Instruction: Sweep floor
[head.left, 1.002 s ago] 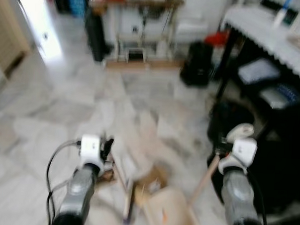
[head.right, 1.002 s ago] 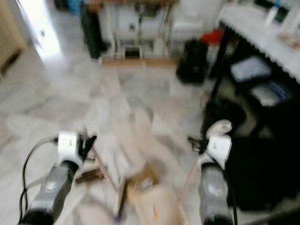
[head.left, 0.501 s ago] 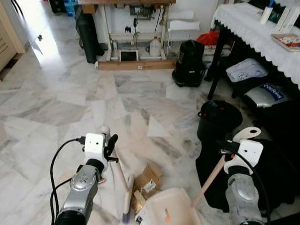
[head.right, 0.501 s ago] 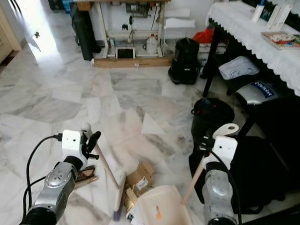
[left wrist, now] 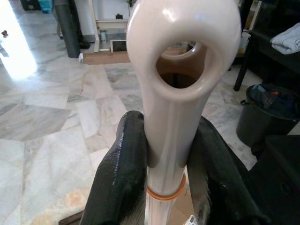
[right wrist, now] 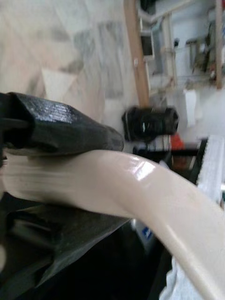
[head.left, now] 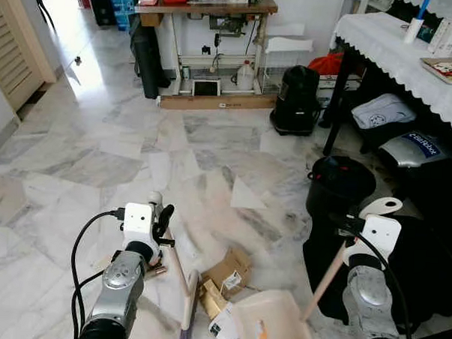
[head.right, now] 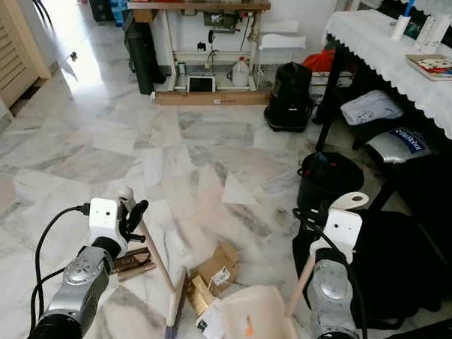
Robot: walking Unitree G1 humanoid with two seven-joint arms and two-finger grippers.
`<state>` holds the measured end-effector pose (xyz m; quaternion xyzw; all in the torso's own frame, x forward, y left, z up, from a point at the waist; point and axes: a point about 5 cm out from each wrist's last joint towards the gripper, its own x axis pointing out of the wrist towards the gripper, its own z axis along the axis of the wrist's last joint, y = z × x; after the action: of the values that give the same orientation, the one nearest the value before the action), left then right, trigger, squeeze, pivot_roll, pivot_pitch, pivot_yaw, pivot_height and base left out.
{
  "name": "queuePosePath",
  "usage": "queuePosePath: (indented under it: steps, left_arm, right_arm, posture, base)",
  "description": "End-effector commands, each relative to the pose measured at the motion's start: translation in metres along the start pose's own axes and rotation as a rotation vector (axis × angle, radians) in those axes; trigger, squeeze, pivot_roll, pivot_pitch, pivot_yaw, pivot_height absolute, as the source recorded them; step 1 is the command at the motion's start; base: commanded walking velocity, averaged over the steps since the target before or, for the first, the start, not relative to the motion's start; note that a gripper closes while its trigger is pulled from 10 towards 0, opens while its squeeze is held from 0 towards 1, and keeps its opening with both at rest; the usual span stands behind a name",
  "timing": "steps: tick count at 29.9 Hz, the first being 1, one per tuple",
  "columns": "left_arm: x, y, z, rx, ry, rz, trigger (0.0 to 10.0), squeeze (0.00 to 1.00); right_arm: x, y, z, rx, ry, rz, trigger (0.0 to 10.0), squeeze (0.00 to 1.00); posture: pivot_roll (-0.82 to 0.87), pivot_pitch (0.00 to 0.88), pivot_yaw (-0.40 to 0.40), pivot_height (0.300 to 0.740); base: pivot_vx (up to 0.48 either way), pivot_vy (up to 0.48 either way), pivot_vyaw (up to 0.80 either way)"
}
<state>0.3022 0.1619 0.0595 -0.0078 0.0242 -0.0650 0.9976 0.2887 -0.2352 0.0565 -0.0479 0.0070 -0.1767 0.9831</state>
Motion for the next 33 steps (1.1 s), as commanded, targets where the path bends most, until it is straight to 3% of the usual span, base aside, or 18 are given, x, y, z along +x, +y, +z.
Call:
queuePosePath:
  steps: [1,6,16,27,33]
  left_arm:
    - [0.002,0.0,0.008,0.014,-0.035,-0.013,10.0,0.0]
    - [0.001,0.0,0.009,0.022,-0.04,-0.021,10.0,0.0]
    - [-0.001,-0.005,0.016,0.036,-0.048,-0.096,10.0,0.0]
    - [-0.011,-0.001,0.02,0.03,-0.011,-0.162,10.0,0.0]
    - [-0.015,-0.001,0.022,0.011,0.012,-0.192,10.0,0.0]
  right_arm:
    - [0.004,-0.004,0.011,-0.012,-0.053,-0.033,10.0,0.0]
    - [0.004,-0.01,0.006,-0.04,-0.026,-0.088,10.0,0.0]
    - [-0.004,-0.005,-0.006,-0.066,0.015,-0.111,10.0,0.0]
    - [-0.011,-0.002,-0.019,-0.102,0.063,-0.168,10.0,0.0]
    - [-0.012,-0.008,-0.02,-0.142,0.054,-0.243,10.0,0.0]
  posture:
    - [-0.06,0.0,0.028,0.74]
    - [-0.05,0.0,0.029,0.74]
    - [-0.03,0.0,0.044,0.74]
    - [0.01,0.0,0.076,0.74]
    - [0.03,0.0,0.094,0.74]
  base:
    - [0.0,0.0,0.0]
    - [0.0,0.0,0.0]
    - [0.0,0.0,0.0]
    - [0.0,0.0,0.0]
    - [0.0,0.0,0.0]
